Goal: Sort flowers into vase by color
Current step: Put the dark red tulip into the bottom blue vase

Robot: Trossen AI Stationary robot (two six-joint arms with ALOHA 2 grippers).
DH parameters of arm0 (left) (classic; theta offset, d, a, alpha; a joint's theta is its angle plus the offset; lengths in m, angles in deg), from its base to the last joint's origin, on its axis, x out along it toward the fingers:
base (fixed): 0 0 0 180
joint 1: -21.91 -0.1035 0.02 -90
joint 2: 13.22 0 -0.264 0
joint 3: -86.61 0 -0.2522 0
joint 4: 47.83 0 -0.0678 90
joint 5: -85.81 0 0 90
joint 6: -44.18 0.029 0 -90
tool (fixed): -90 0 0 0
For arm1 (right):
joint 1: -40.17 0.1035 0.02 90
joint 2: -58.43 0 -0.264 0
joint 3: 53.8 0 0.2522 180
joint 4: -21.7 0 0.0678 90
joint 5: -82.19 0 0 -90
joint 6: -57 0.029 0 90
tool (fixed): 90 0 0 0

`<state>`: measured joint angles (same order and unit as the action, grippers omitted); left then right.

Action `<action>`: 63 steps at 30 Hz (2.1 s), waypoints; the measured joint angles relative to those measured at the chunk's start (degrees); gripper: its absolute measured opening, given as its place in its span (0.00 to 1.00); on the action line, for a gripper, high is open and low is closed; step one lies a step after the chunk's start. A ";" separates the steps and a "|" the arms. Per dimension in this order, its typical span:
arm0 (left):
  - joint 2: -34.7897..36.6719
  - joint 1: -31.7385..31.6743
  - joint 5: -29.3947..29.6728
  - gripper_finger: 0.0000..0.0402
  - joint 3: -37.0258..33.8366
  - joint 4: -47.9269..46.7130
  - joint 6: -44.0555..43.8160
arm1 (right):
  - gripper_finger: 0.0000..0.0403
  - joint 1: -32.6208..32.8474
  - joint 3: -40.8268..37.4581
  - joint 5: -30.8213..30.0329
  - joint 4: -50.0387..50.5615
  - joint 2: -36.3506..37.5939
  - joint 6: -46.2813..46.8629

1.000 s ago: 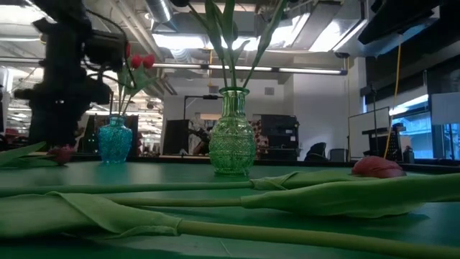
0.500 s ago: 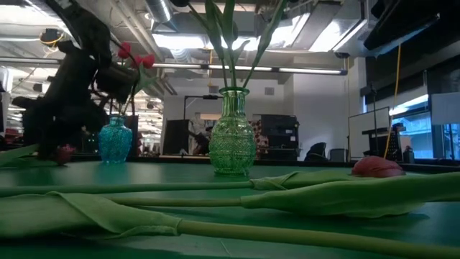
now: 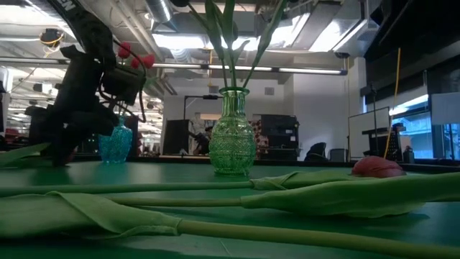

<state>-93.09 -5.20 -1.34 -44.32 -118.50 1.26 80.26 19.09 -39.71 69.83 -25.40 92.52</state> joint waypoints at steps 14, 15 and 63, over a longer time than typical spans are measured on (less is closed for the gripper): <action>1.48 10.60 15.76 0.02 1.51 0.98 -2.47 | 0.37 0.01 0.01 1.49 0.07 0.00 1.29; 2.09 12.03 15.87 0.02 2.16 1.59 -3.35 | 0.37 0.02 0.02 1.56 0.07 0.00 1.29; 24.87 76.35 24.72 0.02 10.71 63.05 32.63 | 0.37 -3.37 0.02 4.09 -0.46 0.09 1.77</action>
<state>-68.22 71.14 23.38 -33.61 -55.45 33.90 76.90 19.12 -35.62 69.37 -25.31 94.29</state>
